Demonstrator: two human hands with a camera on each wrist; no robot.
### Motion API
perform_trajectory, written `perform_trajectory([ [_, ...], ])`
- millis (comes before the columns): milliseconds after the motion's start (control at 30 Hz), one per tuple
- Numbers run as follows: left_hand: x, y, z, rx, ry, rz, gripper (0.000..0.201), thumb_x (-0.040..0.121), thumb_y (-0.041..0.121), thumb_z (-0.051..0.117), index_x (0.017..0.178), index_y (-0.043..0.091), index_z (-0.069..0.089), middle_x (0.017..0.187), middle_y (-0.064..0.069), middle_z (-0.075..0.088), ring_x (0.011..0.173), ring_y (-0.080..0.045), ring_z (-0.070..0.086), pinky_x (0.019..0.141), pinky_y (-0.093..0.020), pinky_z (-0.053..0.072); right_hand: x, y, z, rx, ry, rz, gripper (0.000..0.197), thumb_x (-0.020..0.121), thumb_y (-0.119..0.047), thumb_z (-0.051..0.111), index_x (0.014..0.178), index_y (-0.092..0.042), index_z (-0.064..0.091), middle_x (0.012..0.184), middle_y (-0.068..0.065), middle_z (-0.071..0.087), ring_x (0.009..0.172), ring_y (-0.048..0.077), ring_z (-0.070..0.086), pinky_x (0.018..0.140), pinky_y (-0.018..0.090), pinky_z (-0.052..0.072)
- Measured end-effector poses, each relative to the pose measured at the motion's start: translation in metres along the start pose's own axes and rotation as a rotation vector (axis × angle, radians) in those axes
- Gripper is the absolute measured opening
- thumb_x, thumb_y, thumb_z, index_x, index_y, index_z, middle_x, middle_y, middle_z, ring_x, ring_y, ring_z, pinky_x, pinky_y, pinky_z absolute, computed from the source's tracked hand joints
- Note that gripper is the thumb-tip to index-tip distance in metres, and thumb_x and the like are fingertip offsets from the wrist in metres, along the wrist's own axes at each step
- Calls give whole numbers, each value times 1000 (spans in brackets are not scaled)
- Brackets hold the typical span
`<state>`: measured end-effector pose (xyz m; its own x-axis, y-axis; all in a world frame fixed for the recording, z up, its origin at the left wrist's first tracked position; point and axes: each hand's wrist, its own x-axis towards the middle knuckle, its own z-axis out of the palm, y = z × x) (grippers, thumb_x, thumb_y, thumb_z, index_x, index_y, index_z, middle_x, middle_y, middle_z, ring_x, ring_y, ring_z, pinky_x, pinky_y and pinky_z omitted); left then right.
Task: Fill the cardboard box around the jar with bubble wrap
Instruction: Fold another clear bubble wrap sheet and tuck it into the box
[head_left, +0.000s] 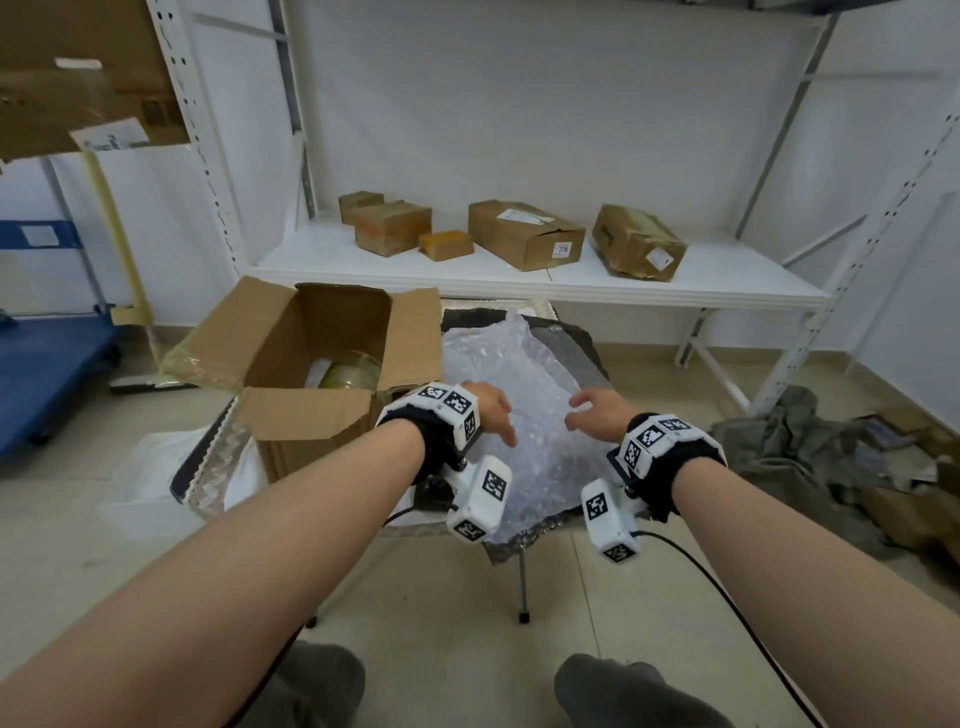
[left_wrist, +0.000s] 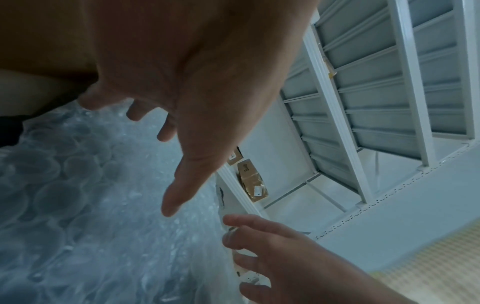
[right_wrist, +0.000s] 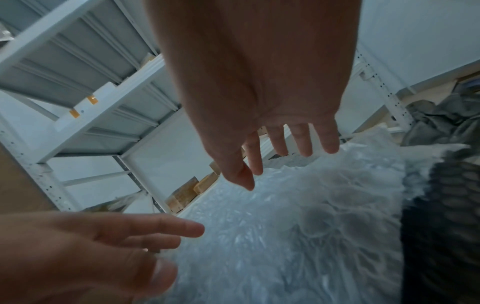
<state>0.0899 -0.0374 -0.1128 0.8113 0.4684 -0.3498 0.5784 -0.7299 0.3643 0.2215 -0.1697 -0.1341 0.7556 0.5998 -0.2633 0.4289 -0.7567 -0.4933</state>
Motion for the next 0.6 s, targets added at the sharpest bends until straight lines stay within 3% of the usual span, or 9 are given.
perform_trajectory([
  [167,12,-10,19,33,-68,-64,84,86,29,75,155,18,27,160,-7,28,143,-30,34,114,-37,33,17,7,13,-32,-46,73,68,94,-30,66,150,-7,36,152,15,43,136,33,46,105,37,42],
  [300,19,-14,31,-17,-15,-117,76,76,26,84,140,17,43,144,-13,38,125,-35,49,102,-42,46,23,7,16,-41,-33,84,64,94,-32,66,145,-1,43,145,17,51,129,34,53,100,37,45],
  [400,20,-18,31,-40,1,-117,71,70,21,87,128,19,47,136,-11,40,118,-35,53,94,-43,51,27,9,17,-43,-30,70,51,93,-32,68,130,1,59,130,16,63,117,33,61,94,36,50],
  [500,21,-23,32,-52,-15,-100,86,67,15,89,137,28,42,141,-8,33,121,-36,51,92,-43,53,29,8,21,33,-7,67,39,91,-36,69,111,-3,66,109,12,65,100,29,63,88,36,50],
  [533,21,-24,32,-46,-26,-92,92,67,15,89,142,29,38,144,-8,31,124,-37,50,94,-44,53,29,6,22,66,13,63,33,91,-39,68,94,-7,64,94,9,61,88,27,61,82,35,49],
  [600,21,-25,34,-58,-28,-69,95,69,13,87,146,30,34,146,-8,29,125,-36,49,93,-42,53,29,2,22,164,76,67,41,90,-46,66,72,-15,48,73,3,47,72,24,51,70,31,43],
])
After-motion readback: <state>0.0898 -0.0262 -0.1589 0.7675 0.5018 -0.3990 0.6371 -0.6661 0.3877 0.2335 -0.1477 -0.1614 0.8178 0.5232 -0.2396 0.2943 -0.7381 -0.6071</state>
